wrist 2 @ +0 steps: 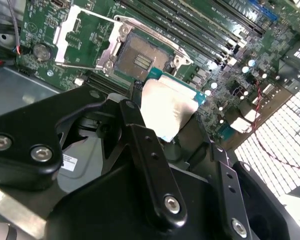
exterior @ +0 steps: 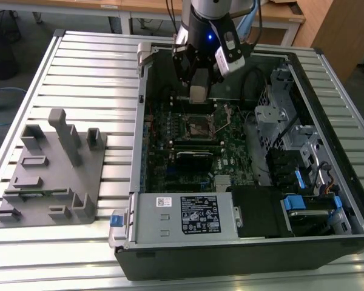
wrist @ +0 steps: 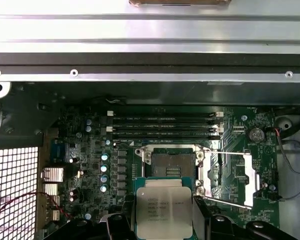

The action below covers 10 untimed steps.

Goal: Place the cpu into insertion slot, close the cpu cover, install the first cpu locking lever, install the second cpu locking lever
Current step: 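Place the cpu into insertion slot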

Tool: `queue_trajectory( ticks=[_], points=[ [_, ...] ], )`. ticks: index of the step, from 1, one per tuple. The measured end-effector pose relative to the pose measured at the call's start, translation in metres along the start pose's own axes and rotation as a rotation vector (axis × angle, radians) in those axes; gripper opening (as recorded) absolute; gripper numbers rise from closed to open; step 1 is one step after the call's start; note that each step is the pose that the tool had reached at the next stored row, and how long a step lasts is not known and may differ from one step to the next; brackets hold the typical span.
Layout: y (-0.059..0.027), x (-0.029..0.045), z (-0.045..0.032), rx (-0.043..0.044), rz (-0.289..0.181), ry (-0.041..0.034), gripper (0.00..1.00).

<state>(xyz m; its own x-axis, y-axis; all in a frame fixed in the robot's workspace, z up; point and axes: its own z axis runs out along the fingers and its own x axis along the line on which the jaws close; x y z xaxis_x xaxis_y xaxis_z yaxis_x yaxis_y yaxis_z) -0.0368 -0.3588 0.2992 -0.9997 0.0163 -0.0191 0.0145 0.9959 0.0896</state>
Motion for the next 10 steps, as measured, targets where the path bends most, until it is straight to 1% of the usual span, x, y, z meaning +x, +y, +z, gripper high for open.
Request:
queue_trajectory(
  ticks=[4,10],
  points=[
    [-0.0004,-0.0003,0.0046,0.0000,0.000,0.0000,0.54],
    [-0.0005,-0.0003,0.0054,0.0001,0.000,0.0000,0.54]
  ],
)
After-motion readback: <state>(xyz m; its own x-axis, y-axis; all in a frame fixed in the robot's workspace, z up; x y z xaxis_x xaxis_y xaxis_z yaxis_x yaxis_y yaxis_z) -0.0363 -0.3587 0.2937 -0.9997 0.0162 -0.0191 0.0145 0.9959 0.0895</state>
